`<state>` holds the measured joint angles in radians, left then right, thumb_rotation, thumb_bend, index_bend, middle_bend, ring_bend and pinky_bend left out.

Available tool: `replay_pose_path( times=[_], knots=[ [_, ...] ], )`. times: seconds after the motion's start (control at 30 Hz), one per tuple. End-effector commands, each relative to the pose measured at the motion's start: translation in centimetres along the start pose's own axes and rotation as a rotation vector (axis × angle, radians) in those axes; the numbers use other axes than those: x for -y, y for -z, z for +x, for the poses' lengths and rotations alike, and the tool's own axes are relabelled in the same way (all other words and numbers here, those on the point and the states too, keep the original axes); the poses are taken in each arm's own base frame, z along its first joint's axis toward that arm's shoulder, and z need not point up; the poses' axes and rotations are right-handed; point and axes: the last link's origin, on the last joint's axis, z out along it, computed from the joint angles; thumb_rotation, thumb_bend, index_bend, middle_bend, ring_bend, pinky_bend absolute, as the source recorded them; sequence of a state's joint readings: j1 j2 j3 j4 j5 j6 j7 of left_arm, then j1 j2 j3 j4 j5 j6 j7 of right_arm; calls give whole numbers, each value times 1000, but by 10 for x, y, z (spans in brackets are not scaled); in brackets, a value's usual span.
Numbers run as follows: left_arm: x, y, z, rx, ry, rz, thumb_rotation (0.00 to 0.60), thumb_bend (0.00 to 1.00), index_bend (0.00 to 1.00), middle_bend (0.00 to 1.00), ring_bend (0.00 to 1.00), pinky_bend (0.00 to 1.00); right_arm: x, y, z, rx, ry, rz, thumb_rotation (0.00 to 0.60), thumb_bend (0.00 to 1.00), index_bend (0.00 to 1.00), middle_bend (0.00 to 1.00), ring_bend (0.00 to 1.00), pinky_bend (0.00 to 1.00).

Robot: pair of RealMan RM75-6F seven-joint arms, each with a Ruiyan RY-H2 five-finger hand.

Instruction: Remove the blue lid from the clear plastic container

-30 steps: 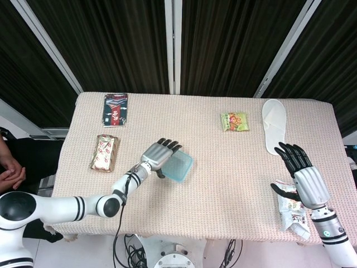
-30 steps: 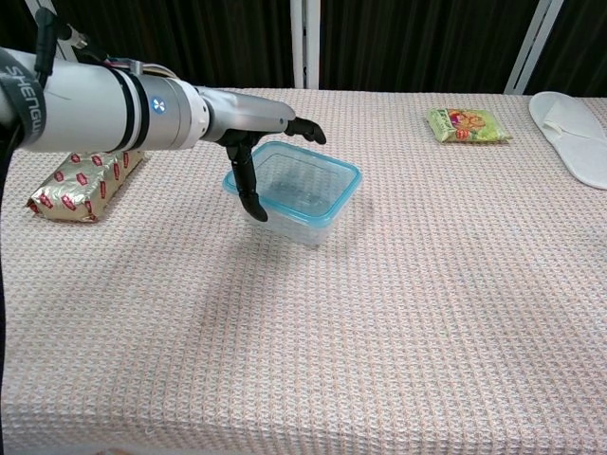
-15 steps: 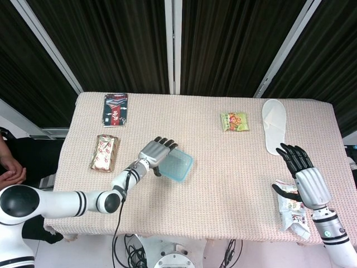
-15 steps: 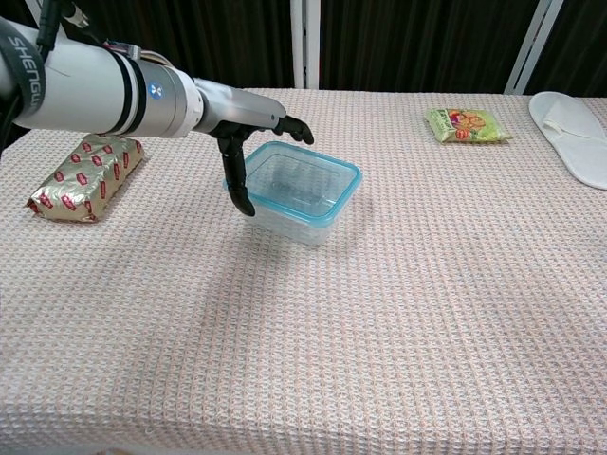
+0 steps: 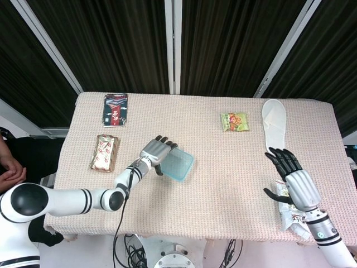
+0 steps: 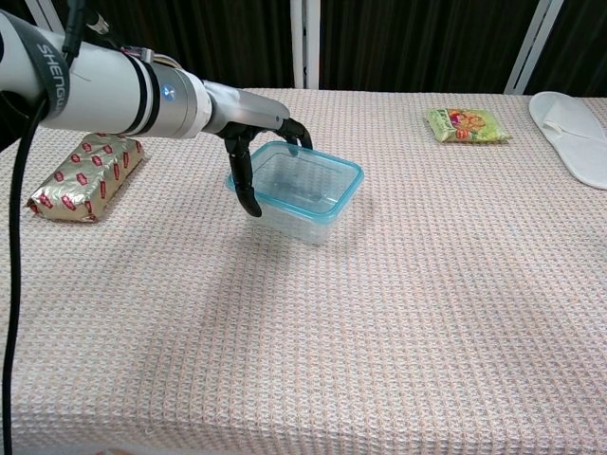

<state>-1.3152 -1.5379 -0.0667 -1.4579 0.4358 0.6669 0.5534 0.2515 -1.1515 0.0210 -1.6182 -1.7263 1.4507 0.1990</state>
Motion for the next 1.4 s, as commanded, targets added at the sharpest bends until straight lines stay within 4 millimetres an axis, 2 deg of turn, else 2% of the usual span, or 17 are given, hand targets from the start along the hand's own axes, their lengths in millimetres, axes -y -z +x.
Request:
replay_pose_path(
  times=[0.03,0.2,0.37,0.67,1.0,1.4],
  knots=[
    [-2,0,-1,0,-1,1,600,0,207,196,69,60,14,-9,-17,17,-16,58,600,119,0,0,0,0],
    [-5,-1,-3,4,0,4,600,0,216,208,77,68,37,-32,-48,-43,-14,148,600,96,0,0,0,0],
    [-8,-1,-3,8,7,8,600,0,217,208,77,71,56,-53,-83,-83,78,172,600,69,0,0,0,0],
    [-14,-2,-3,12,27,9,600,0,217,208,77,76,95,-84,-129,-109,47,219,600,1,0,0,0,0],
    [-15,-2,-3,18,45,14,600,0,216,208,77,76,113,-104,-158,-143,80,250,600,0,0,0,0,0],
    [-19,-3,-2,24,45,10,600,0,216,208,77,78,122,-119,-177,-164,94,289,600,0,0,0,0,0]
  ],
)
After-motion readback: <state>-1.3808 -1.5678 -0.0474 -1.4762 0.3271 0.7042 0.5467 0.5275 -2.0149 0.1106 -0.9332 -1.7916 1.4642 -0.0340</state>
